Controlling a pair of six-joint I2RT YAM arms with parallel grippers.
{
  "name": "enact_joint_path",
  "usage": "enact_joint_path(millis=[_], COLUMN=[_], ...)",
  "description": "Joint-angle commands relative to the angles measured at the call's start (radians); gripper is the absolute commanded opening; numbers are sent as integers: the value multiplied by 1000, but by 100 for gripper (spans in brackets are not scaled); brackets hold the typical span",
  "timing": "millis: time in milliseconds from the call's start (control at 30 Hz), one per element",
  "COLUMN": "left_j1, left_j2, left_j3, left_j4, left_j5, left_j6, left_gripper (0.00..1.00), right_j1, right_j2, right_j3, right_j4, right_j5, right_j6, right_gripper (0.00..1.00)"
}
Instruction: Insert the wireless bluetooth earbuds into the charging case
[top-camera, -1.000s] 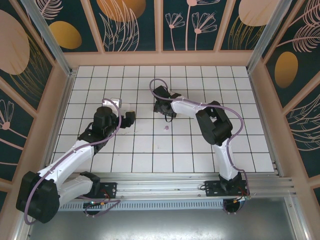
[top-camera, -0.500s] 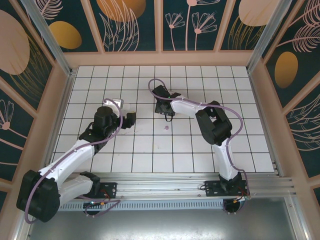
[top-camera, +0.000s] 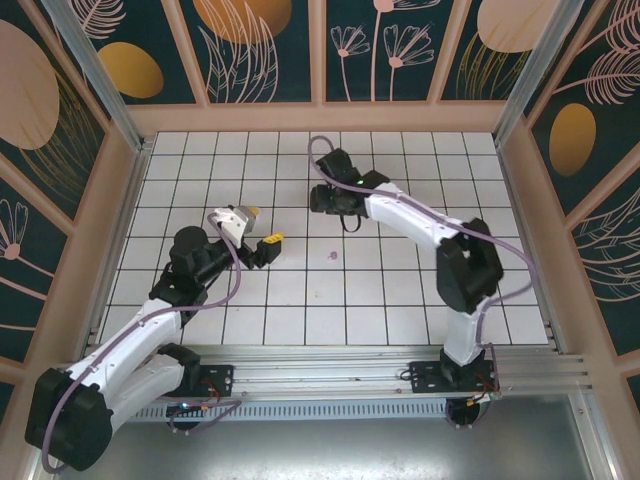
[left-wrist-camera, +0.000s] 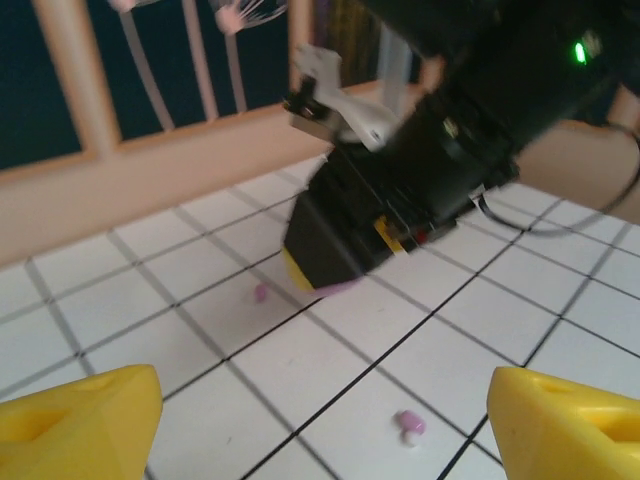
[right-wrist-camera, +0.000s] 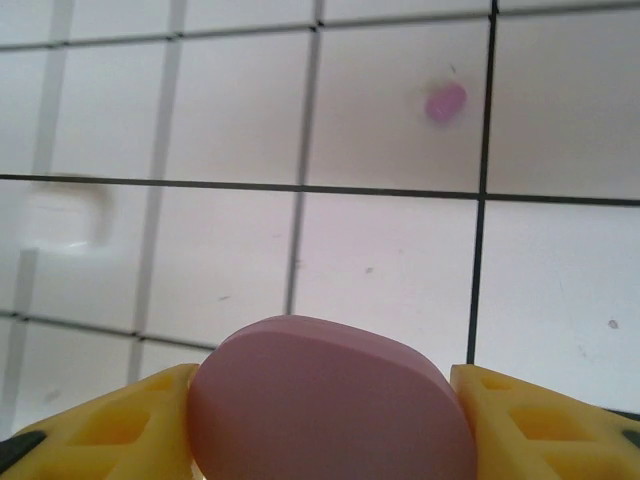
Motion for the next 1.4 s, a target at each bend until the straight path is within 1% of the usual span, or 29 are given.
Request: enact_joint_path(millis=[0, 133, 233, 333, 400, 500, 567, 667, 767, 833, 900, 1033, 1167, 1367], left_j1=[1, -25, -75, -132, -152, -154, -154, -154, -156, -168, -187, -201, -205, -208], left_j2=[10, 75, 129, 175, 207, 243, 260, 300, 336, 353, 361, 380, 414, 445], left_j3=[4, 54, 93, 111, 113, 108, 110, 154, 189, 209, 225, 229, 274, 301], left_j4=[121, 123, 135, 199, 265, 358, 399, 367, 353, 326, 278, 280, 227, 203], left_j5=[199, 234, 222, 218, 200, 179, 193, 250, 308, 309, 296, 290, 313, 350], left_j6=[102, 145, 203, 247, 228, 164, 135, 121, 105, 111, 146, 134, 130, 128], left_gripper=[83, 80, 79, 80, 80, 80, 81, 79, 73, 70, 69, 67, 59, 50], right_j1=[-5, -4, 0, 5, 9, 12, 13, 12, 13, 15, 16, 25, 41, 56], right_j2=[-100, -200, -276, -344, -382, -429, -453, -477, -489, -495, -500, -501, -498, -497], right_j3=[22, 4, -27, -64, -83, -120, -142, -164, -174, -174, -174, -167, -165, -163], right_j4=[-129, -182, -183, -173, -175, -184, -190, -201, -206, -202, -196, -188, -185, -178], right_j5=[-97, -158, -210, -262, -282, -289, -299, -322, -339, -345, -355, -367, -372, -375], right_j6=[-86, -96, -84, -74, -73, -81, -90, -100, -104, -105, -105, -100, -101, -97], right_gripper=[44, 43, 43, 43, 43, 42, 42, 41, 41, 41, 41, 41, 41, 41])
